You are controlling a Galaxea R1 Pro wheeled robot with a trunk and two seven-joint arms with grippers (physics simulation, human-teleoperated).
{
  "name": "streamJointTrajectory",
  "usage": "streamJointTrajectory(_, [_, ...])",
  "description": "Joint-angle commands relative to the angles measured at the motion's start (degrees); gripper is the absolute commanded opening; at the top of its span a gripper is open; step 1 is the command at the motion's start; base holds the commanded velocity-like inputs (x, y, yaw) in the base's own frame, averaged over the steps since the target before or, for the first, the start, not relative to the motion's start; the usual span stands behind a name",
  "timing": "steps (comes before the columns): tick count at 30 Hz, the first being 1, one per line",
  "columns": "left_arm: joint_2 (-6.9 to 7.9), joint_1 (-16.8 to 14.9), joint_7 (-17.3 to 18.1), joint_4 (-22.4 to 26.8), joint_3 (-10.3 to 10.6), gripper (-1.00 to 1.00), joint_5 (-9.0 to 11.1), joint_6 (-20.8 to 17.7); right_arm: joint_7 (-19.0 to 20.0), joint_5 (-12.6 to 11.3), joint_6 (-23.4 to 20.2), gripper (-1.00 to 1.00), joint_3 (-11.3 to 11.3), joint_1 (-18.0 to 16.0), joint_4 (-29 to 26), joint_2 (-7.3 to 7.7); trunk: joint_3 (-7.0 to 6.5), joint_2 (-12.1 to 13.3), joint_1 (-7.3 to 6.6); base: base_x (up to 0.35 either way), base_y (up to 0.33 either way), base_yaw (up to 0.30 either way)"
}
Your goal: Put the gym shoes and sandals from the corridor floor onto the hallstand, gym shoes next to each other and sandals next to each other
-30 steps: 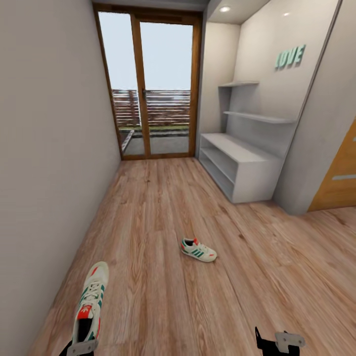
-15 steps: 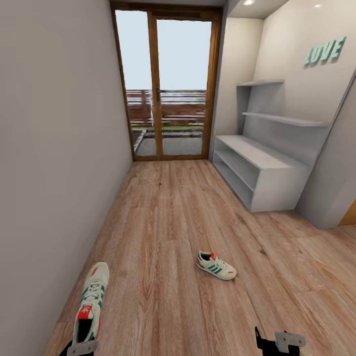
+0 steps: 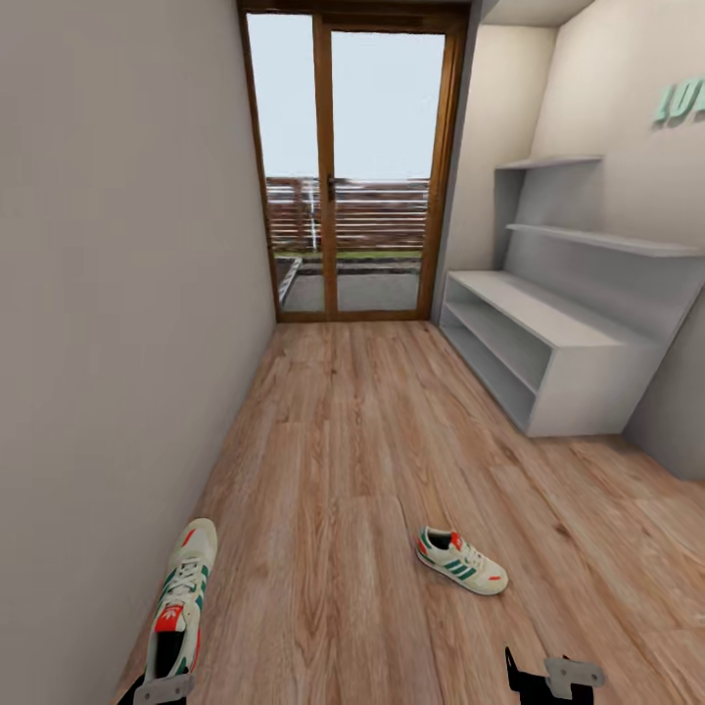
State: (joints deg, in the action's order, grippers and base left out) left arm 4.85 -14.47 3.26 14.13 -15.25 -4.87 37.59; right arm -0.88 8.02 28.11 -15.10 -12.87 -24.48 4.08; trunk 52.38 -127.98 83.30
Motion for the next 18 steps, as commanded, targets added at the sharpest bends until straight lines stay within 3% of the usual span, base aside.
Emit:
streamJointTrajectory(1, [-0.02, -0.1, 0.3, 0.0, -0.5, -1.00, -0.5, 0.2, -0.1, 0.6, 0.2, 1.00, -0.3, 0.0, 0.1, -0.03, 0.05, 0.0, 0.02, 0.337, 0.006, 0.000])
streamJointTrajectory(5, [-0.43, -0.8, 0.6, 0.7, -0.3, -1.00, -0.8, -0.3, -0.1, 0.7, 0.2, 1.00, -0.3, 0.0, 0.1, -0.03, 0.05, 0.0, 0.02, 0.338, 0.002, 0.000])
streamJointTrajectory(9, [-2.91, -1.4, 0.6, 1.6, 0.9, -1.00, -2.1, -0.9, -0.2, 0.7, 0.2, 1.00, -0.3, 0.0, 0.2, -0.03, 0.05, 0.0, 0.02, 0.338, 0.000, 0.000])
streamJointTrajectory(10, [-4.01, -2.5, 0.5, 2.7, 1.7, -1.00, -3.3, -1.3, -0.2, 0.7, 0.2, 1.00, -0.3, 0.0, 0.2, -0.03, 0.05, 0.0, 0.02, 0.338, 0.000, 0.000])
streamJointTrajectory(14, [-5.38, -4.0, 0.5, 4.3, 2.9, -1.00, -5.3, -1.7, -0.2, 0.7, 0.2, 1.00, -0.3, 0.0, 0.2, -0.03, 0.05, 0.0, 0.02, 0.338, 0.000, 0.000])
streamJointTrajectory(18, [-6.47, -4.5, 0.4, 4.8, 3.2, -1.00, -6.0, -1.8, -0.2, 0.7, 0.2, 1.00, -0.3, 0.0, 0.2, -0.03, 0.05, 0.0, 0.02, 0.320, 0.000, 0.000])
